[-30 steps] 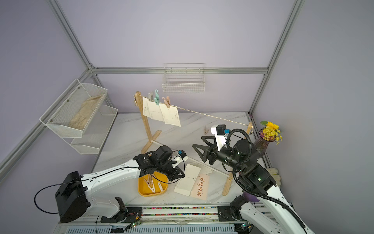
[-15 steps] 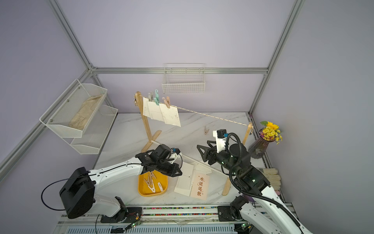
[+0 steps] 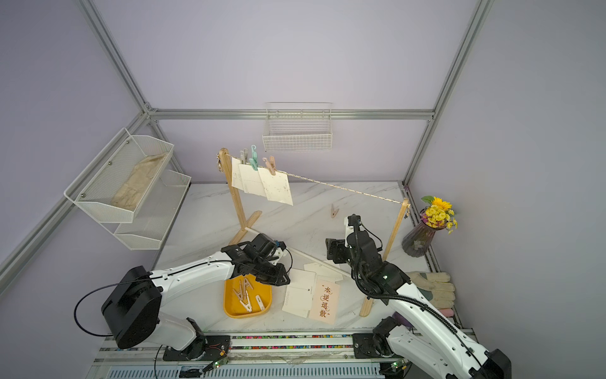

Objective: Remove the postcards from the strings
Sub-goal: Place the postcard on the postcard, then pick up the clamp at the center of the board.

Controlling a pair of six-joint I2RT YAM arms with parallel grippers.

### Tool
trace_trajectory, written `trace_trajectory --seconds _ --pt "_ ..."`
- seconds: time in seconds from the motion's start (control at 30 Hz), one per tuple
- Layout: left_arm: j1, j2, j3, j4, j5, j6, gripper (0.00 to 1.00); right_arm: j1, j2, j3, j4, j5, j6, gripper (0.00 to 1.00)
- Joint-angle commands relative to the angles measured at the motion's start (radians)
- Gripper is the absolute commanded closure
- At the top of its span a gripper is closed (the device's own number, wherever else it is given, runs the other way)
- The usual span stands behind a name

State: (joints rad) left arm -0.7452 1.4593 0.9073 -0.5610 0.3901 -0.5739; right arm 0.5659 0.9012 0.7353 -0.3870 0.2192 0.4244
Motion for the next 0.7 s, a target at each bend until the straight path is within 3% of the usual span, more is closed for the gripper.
trace_trajectory --seconds 0.0,0.17,0.33,0.4,0.57,0.67 --pt "0.010 -0.088 0.075 -0.078 -0.086 0.061 0.56 0.007 0.048 -0.011 0.092 0.104 0.060 0.13" --pt "0.014 -0.161 0.123 -0.097 -0.139 0.169 0.40 0.017 0.212 0.015 0.158 0.210 0.128 0.11" --pt "0.015 -0.279 0.156 -0.054 -0.160 0.316 0.08 0.025 0.460 0.103 0.248 0.266 0.188 0.11" --pt "0.015 -0.327 0.150 -0.028 -0.174 0.355 0.00 0.025 0.574 0.153 0.270 0.307 0.209 0.09" --pt "0.017 -0.430 0.101 0.069 -0.225 0.420 0.00 0.010 0.853 0.341 0.280 0.414 0.209 0.03" --pt "0.018 -0.465 0.075 0.097 -0.247 0.436 0.00 -0.057 0.978 0.451 0.268 0.347 0.245 0.03"
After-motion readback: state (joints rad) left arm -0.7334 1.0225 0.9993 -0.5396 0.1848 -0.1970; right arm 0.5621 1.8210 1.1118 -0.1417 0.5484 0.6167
